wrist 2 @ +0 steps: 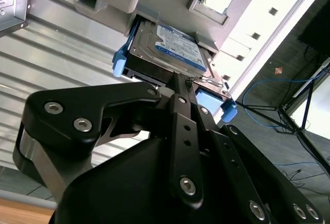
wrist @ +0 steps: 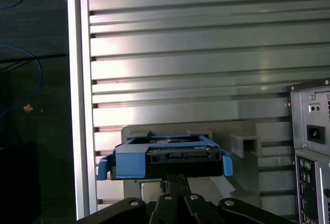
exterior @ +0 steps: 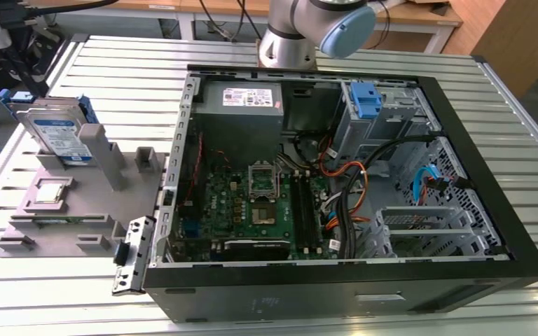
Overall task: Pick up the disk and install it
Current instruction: 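Pick up the disk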
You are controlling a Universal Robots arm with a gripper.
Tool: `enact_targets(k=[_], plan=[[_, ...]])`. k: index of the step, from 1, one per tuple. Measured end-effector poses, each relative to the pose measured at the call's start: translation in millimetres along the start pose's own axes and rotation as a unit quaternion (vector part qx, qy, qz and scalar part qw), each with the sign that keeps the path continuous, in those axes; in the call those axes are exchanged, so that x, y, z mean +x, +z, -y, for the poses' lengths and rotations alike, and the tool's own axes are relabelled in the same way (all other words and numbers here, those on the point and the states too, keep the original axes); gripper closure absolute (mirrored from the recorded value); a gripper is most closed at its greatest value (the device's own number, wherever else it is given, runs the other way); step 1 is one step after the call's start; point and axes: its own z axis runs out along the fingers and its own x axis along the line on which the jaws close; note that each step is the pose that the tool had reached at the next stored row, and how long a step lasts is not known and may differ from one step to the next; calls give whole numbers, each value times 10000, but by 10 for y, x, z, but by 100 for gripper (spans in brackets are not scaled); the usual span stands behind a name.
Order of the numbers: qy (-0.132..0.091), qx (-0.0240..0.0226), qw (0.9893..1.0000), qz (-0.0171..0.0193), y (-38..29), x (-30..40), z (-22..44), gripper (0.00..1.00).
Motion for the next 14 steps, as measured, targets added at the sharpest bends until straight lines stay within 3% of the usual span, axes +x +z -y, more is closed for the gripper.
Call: enact_targets(k=[14], plan=[[0,0,10000,0,-22,1,-1,89]])
